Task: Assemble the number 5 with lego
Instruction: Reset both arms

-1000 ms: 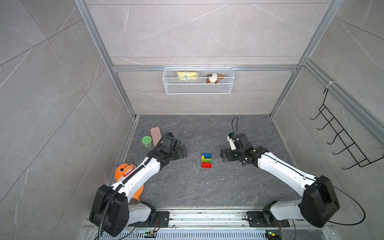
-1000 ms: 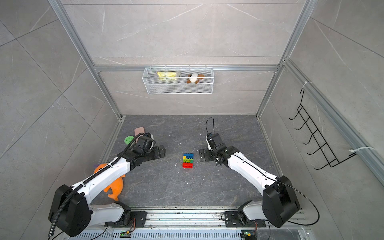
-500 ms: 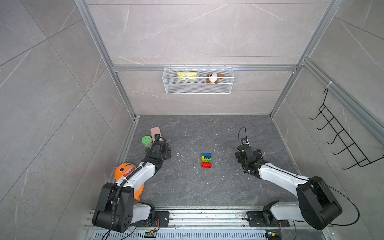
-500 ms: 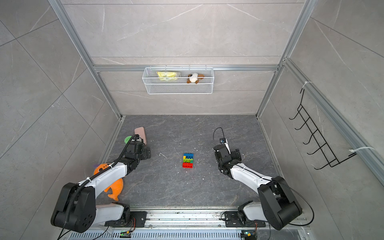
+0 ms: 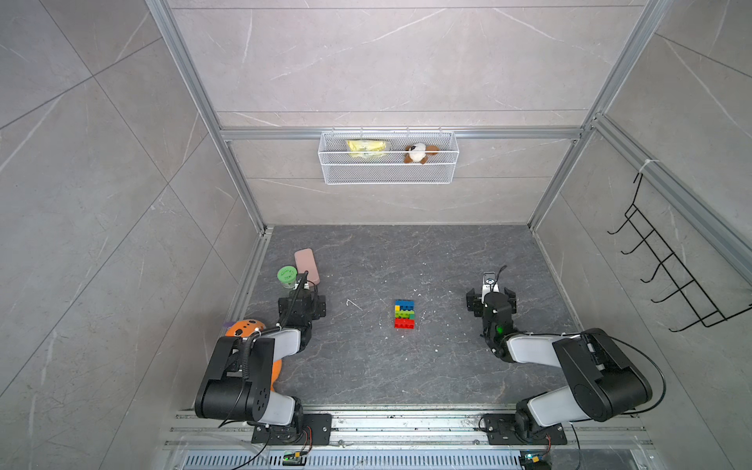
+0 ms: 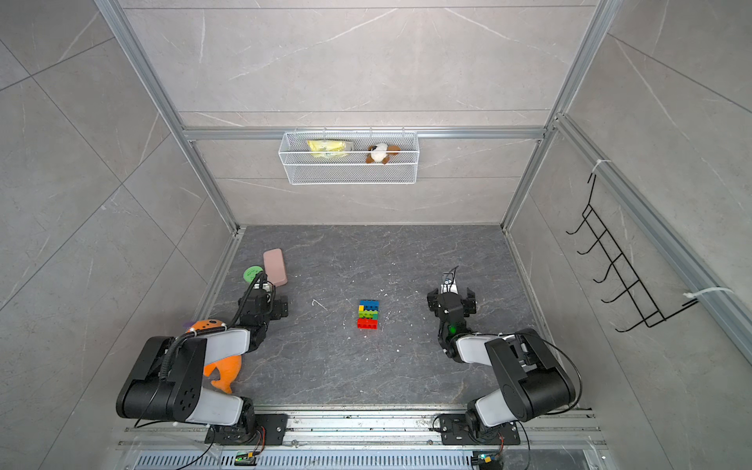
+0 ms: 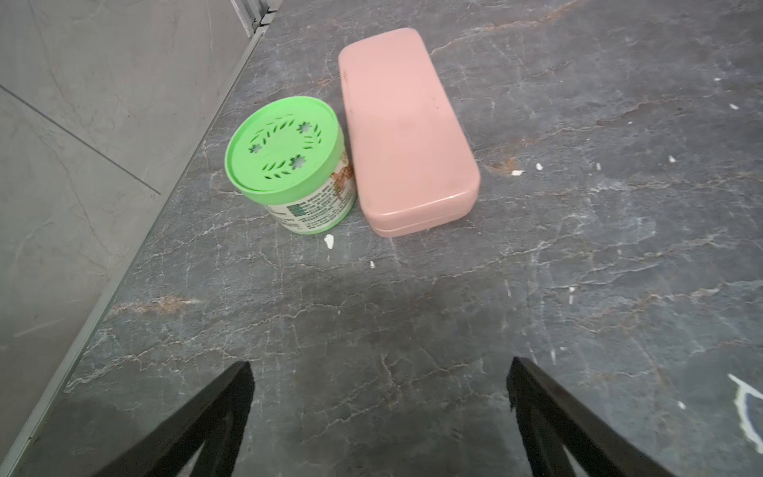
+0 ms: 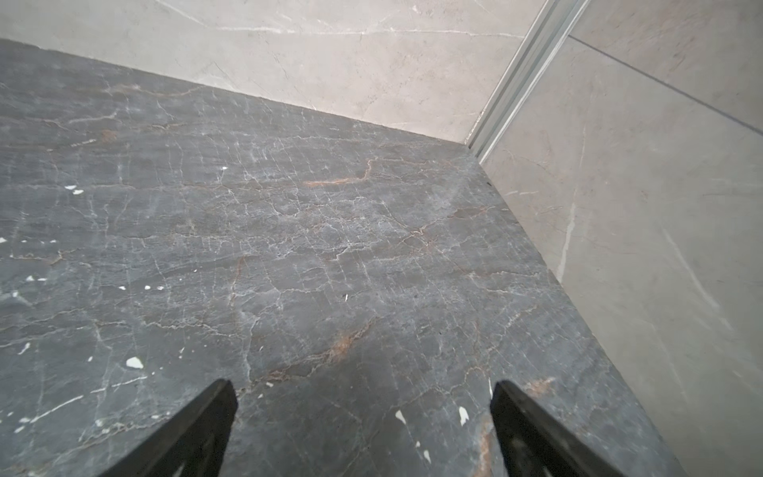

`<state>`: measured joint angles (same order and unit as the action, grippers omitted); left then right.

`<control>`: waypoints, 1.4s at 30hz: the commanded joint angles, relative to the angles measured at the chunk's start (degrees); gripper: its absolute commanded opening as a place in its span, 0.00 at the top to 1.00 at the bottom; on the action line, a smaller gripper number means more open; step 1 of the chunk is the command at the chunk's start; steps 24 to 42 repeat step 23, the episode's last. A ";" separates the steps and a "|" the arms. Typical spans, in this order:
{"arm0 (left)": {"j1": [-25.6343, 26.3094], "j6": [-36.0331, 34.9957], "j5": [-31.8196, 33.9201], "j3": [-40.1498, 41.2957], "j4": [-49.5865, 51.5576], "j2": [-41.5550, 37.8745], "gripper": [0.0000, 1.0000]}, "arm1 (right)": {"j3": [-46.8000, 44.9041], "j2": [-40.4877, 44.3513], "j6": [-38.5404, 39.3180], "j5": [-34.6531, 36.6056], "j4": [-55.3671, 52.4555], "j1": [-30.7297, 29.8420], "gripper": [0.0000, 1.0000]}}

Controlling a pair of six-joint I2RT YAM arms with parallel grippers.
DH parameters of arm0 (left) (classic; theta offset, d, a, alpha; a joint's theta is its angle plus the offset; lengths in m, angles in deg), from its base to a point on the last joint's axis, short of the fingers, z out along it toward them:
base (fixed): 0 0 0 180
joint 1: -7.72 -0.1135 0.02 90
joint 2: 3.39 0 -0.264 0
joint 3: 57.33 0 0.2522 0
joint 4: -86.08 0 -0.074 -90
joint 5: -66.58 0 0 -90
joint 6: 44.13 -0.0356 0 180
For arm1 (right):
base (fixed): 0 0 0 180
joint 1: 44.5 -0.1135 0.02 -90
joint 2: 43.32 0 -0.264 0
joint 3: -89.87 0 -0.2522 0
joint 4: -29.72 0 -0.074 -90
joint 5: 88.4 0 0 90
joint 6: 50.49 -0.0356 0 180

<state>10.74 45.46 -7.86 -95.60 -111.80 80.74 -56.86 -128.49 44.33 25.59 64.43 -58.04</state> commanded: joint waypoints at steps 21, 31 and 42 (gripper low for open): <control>-6.20 0.85 -12.77 3.93 -16.88 2.00 0.00 | 0.09 -2.55 -3.98 -15.32 5.18 5.82 0.00; -4.94 0.56 -11.07 4.10 -17.26 2.02 0.00 | 0.03 -2.46 -3.89 -15.33 5.36 5.89 0.00; -4.94 0.56 -11.07 4.10 -17.26 2.02 0.00 | 0.03 -2.46 -3.89 -15.33 5.36 5.89 0.00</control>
